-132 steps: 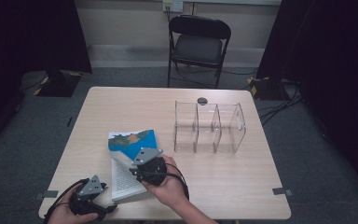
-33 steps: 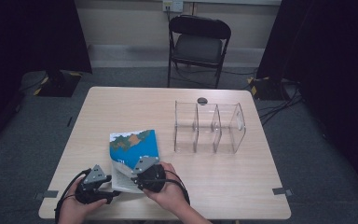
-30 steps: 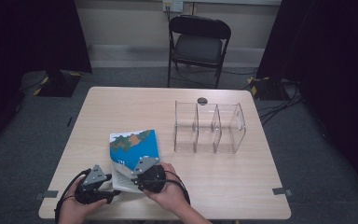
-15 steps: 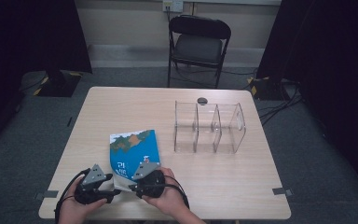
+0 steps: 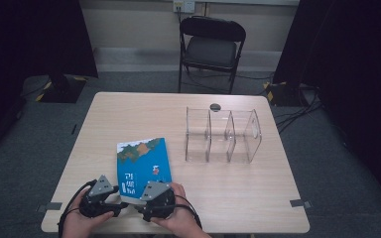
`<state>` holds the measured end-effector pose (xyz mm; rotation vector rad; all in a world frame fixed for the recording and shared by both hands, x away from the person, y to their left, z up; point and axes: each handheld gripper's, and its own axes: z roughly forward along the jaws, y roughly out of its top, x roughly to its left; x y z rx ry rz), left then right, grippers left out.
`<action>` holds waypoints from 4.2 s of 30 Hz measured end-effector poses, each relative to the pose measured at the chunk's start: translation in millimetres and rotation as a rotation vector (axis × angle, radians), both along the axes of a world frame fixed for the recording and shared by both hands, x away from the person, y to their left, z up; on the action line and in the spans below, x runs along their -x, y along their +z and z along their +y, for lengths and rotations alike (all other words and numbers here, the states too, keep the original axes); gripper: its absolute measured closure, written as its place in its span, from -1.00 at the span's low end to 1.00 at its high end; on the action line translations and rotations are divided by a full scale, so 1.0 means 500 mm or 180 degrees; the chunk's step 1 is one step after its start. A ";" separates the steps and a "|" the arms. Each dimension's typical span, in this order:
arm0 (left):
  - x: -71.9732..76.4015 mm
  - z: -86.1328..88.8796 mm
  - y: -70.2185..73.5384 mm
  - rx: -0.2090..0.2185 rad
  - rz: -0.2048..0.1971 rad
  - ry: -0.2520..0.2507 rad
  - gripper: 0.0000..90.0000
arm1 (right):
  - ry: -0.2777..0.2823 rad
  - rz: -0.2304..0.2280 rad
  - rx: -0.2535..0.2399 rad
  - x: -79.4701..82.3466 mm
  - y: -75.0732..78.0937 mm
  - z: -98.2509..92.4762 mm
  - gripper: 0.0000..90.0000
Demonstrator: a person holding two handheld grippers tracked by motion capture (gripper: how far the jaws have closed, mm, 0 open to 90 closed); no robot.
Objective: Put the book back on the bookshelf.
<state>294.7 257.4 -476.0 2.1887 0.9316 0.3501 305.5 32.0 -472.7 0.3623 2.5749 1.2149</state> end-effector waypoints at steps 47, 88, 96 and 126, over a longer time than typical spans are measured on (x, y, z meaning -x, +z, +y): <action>-0.016 0.015 -0.004 0.0090 -0.0126 -0.0073 -0.52 | -0.0053 -0.0568 0.0152 0.014 0.004 -0.009 0.27; -0.019 0.020 -0.005 0.0099 -0.0060 -0.0192 -0.57 | 0.0141 -0.0125 0.0123 -0.009 0.131 -0.043 0.34; -0.017 0.031 0.022 0.0131 -0.0221 -0.0176 -0.55 | 0.0195 -0.0031 0.0172 -0.019 0.147 -0.045 0.34; -0.063 -0.006 0.098 -0.0064 -0.0515 -0.0520 -0.67 | 0.0346 0.0117 0.0248 -0.041 0.184 -0.051 0.34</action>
